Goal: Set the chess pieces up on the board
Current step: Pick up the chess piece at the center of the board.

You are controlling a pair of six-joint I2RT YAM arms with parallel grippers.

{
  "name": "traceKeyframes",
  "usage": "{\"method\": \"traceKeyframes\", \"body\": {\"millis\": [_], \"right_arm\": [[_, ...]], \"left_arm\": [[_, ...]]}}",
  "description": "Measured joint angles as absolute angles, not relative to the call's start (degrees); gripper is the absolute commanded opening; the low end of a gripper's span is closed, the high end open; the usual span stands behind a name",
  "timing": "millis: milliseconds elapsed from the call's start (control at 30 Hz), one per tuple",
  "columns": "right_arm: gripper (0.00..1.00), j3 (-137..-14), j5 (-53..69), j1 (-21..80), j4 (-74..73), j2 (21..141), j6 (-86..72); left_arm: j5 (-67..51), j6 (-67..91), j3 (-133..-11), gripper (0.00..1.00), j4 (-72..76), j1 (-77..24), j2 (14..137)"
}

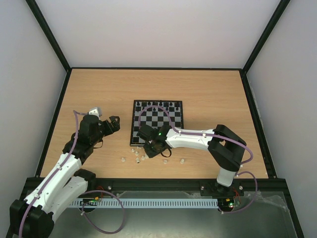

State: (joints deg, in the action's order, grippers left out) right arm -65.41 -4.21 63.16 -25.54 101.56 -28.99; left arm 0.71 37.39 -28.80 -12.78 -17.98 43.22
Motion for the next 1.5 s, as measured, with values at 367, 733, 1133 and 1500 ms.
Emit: {"method": "traceKeyframes", "body": {"millis": [367,733,1133,1500], "right_arm": [[0.27,-65.4,-4.2,63.2,-25.6,99.7,-29.0],[0.22,-65.4,-3.6,64.2,-25.4,99.7,-29.2],[0.21,-65.4,-3.5,64.2,-25.3,102.0,-29.2],[0.16,-65.5,-4.2,64.2,-25.4,104.4,-29.2]], "left_arm": [[0.7,37.4,-28.8,1.0,-12.8,-18.0,43.2],[0.7,37.5,-27.9,0.99,-12.4,-18.0,43.3],[0.7,37.5,-27.6,1.0,-12.3,-18.0,43.3],[0.7,37.5,-27.5,0.99,-12.3,-18.0,43.3]]}}
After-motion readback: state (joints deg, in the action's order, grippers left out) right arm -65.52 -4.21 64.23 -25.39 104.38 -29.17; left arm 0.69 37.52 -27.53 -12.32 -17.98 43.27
